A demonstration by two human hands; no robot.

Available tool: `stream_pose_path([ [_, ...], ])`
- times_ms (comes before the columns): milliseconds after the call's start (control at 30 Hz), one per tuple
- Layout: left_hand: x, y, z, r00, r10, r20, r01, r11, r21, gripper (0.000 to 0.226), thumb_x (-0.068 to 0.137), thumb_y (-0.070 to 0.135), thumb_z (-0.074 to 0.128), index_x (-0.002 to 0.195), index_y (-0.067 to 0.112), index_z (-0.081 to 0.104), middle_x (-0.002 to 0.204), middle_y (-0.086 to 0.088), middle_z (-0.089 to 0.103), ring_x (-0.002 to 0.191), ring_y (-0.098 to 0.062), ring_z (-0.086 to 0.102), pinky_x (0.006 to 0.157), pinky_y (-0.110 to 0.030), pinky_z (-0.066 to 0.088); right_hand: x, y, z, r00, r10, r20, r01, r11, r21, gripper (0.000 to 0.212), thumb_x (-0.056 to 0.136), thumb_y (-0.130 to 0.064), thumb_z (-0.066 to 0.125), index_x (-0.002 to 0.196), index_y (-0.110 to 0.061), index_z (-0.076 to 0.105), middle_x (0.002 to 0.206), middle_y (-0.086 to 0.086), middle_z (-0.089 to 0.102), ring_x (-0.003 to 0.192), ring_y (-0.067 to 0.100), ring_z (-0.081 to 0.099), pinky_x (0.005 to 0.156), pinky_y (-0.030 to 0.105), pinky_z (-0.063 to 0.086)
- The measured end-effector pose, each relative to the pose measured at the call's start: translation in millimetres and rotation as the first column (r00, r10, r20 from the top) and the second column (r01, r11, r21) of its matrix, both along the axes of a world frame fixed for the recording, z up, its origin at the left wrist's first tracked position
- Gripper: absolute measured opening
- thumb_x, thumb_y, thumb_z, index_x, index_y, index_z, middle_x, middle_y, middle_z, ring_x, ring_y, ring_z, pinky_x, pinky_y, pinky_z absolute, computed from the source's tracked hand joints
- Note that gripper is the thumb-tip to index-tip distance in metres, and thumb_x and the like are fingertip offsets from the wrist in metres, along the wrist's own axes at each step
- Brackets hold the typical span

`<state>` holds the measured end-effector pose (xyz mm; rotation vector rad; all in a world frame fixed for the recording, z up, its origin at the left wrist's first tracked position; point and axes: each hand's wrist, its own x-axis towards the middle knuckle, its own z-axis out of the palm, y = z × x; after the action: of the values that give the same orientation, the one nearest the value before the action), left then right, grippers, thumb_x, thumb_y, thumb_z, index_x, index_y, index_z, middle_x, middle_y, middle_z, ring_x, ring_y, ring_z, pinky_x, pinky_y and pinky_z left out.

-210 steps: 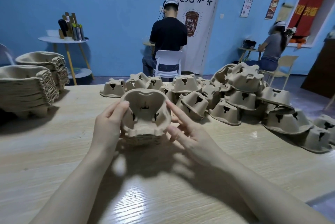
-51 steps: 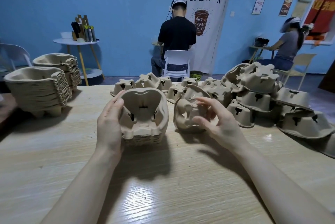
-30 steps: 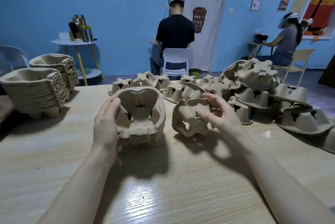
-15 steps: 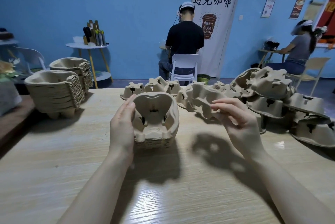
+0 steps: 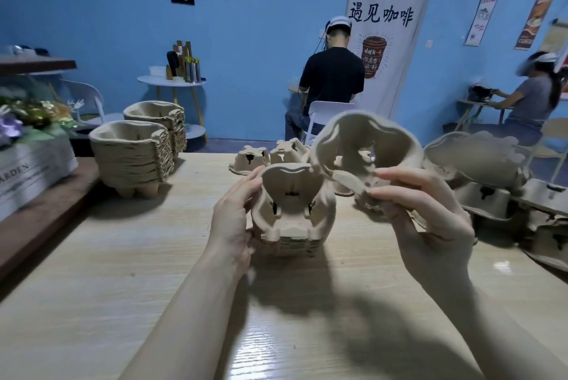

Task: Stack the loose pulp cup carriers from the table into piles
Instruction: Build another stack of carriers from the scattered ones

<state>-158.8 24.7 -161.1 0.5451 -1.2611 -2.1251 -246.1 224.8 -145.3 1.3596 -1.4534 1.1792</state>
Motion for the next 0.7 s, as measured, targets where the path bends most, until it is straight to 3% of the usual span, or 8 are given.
stream_pose_path([
  [100, 5, 1, 4, 1.000, -0.006, 0.013, 0.006, 1.000, -0.007, 0.027, 0.090, 0.020, 0.060, 0.079, 0.034, 0.080, 0.093, 0.011, 0.077, 0.094, -0.011, 0.066, 0.071, -0.028, 0.046, 2, -4, -1, 1.000, 0.013, -0.004, -0.013, 1.000, 0.019, 0.024, 0.082, 0.015, 0.059, 0.097, -0.002, 0.066, 0.101, 0.024, 0.062, 0.101, 0.014, 0.060, 0.087, 0.014, 0.045],
  [200, 6, 1, 5, 1.000, -0.004, 0.024, 0.004, 1.000, 0.000, 0.023, 0.089, 0.021, 0.062, 0.078, 0.032, 0.080, 0.087, 0.012, 0.076, 0.091, -0.012, 0.065, 0.069, -0.029, 0.044, 2, -9, -6, 0.997, 0.076, 0.008, -0.076, 0.986, 0.151, 0.018, 0.086, 0.007, 0.059, 0.093, -0.003, 0.071, 0.113, 0.017, 0.063, 0.106, 0.021, 0.062, 0.088, 0.029, 0.049],
  [300, 7, 1, 6, 0.999, -0.001, 0.039, -0.001, 0.999, 0.041, 0.014, 0.086, 0.023, 0.065, 0.079, 0.023, 0.076, 0.073, 0.009, 0.073, 0.083, -0.013, 0.061, 0.066, -0.029, 0.043, -2, -16, -16, 0.994, 0.105, 0.034, -0.111, 0.946, 0.303, 0.022, 0.087, 0.010, 0.058, 0.092, -0.004, 0.074, 0.125, 0.012, 0.059, 0.104, 0.019, 0.064, 0.083, 0.032, 0.052],
  [400, 7, 3, 8, 0.999, -0.005, 0.033, 0.003, 0.999, 0.042, 0.016, 0.088, 0.022, 0.063, 0.078, 0.022, 0.076, 0.070, 0.008, 0.072, 0.078, -0.011, 0.060, 0.059, -0.025, 0.039, -10, -21, -27, 0.993, 0.102, 0.052, -0.114, 0.928, 0.353, 0.023, 0.093, 0.001, 0.054, 0.094, -0.008, 0.074, 0.131, 0.006, 0.057, 0.095, 0.025, 0.065, 0.077, 0.041, 0.052],
  [567, 8, 4, 8, 1.000, -0.019, 0.004, 0.019, 1.000, -0.022, 0.019, 0.092, 0.023, 0.058, 0.090, 0.029, 0.076, 0.080, 0.015, 0.074, 0.073, 0.002, 0.065, 0.052, -0.021, 0.043, -12, -20, -34, 1.000, 0.011, -0.010, -0.007, 0.933, 0.360, 0.021, 0.092, -0.002, 0.057, 0.099, -0.009, 0.075, 0.130, 0.008, 0.058, 0.109, 0.024, 0.057, 0.089, 0.037, 0.047],
  [700, 9, 6, 10, 1.000, -0.008, -0.009, 0.007, 1.000, -0.023, 0.020, 0.094, 0.021, 0.056, 0.086, 0.025, 0.074, 0.069, 0.012, 0.072, 0.055, 0.002, 0.064, 0.037, -0.013, 0.038, -12, -18, -38, 1.000, -0.025, 0.010, 0.020, 0.926, 0.378, 0.028, 0.088, -0.013, 0.068, 0.117, -0.013, 0.070, 0.140, 0.007, 0.052, 0.122, 0.021, 0.053, 0.098, 0.041, 0.044],
])
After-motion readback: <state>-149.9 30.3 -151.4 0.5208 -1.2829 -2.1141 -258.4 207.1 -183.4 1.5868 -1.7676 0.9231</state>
